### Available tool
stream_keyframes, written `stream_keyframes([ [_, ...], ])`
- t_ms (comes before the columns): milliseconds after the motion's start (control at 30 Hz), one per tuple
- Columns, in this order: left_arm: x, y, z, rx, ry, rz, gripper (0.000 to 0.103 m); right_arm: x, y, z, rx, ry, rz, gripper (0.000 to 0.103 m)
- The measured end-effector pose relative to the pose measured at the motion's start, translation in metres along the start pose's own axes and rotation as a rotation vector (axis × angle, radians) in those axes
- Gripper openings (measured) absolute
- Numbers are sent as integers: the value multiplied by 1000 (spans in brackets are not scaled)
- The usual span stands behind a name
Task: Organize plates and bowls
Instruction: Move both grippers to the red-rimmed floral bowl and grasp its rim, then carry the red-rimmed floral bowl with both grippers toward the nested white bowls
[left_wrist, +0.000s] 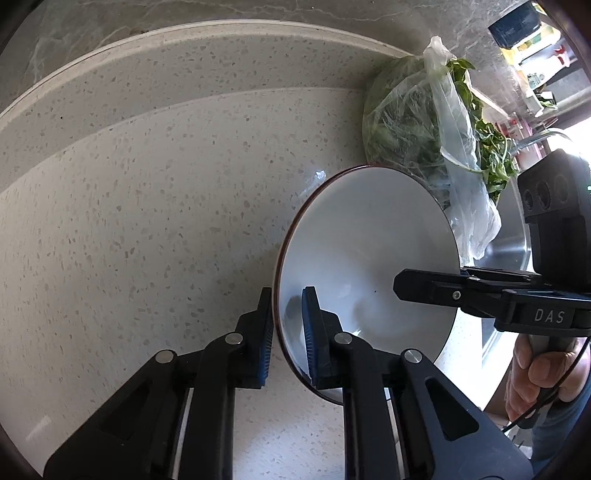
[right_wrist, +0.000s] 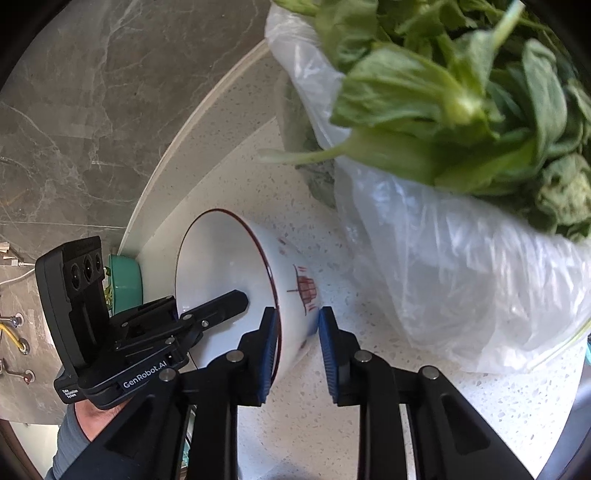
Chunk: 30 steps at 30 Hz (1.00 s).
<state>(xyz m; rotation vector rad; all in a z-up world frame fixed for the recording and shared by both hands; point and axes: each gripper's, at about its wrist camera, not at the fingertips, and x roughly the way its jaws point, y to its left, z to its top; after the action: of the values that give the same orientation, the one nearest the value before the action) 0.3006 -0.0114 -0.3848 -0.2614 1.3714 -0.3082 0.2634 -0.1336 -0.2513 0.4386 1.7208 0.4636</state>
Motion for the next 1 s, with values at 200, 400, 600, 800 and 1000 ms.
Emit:
stream_keyframes([
  [200,-2,-7,-3,-8,10,-3,13,-6,8,3,1,-7,-7,26],
  [400,-17,-18,-7,-1,1,3,13,-18,7,-2,-4,-14,4,26],
  [600,-39,-35,-23,8,-19,1,13,-42,10,-17,-19,-29,18,26],
  [800,-66,-65,-49,24,-39,-2,14,-64,15,-43,-39,-35,33,26],
  [1000,-86,-78,-78,35,-67,-25,13,-87,12,-77,-48,-43,52,26],
])
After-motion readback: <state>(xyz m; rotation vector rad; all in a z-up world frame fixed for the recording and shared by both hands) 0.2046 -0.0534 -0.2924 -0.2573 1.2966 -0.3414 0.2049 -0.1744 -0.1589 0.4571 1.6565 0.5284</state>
